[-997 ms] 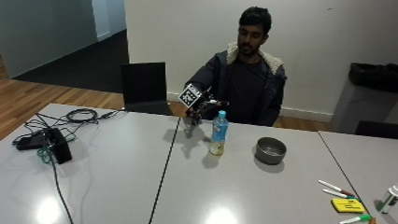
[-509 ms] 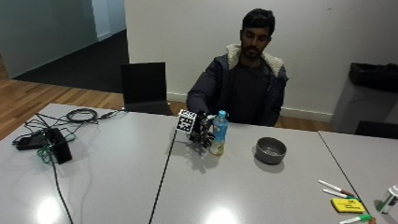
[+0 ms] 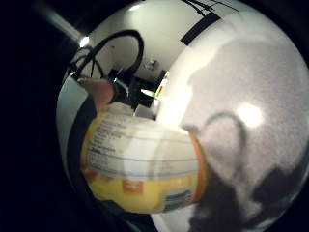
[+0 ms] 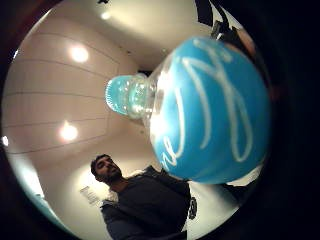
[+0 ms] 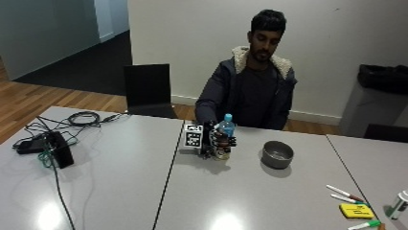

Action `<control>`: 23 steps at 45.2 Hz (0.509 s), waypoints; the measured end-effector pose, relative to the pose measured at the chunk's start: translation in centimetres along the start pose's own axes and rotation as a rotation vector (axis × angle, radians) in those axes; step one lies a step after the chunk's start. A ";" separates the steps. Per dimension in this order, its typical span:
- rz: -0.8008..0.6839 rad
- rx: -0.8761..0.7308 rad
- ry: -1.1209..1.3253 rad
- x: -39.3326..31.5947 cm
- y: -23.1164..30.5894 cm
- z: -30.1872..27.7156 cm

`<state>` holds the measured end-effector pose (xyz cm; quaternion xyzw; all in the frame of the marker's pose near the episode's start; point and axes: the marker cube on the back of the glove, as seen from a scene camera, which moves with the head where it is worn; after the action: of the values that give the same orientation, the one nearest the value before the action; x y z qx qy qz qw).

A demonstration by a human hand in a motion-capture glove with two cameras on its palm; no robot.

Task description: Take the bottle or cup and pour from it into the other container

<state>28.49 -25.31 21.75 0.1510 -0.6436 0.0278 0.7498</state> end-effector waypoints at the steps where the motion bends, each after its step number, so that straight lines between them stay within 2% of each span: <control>1: 0.007 -0.001 -0.002 0.0 -0.1 0.0; 18: 0.019 0.076 -0.048 -1.3 -0.9 0.9; 23: -0.033 0.051 -0.059 -3.3 -0.7 1.2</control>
<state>26.95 -25.77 18.51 0.1814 -0.6619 0.0274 0.7268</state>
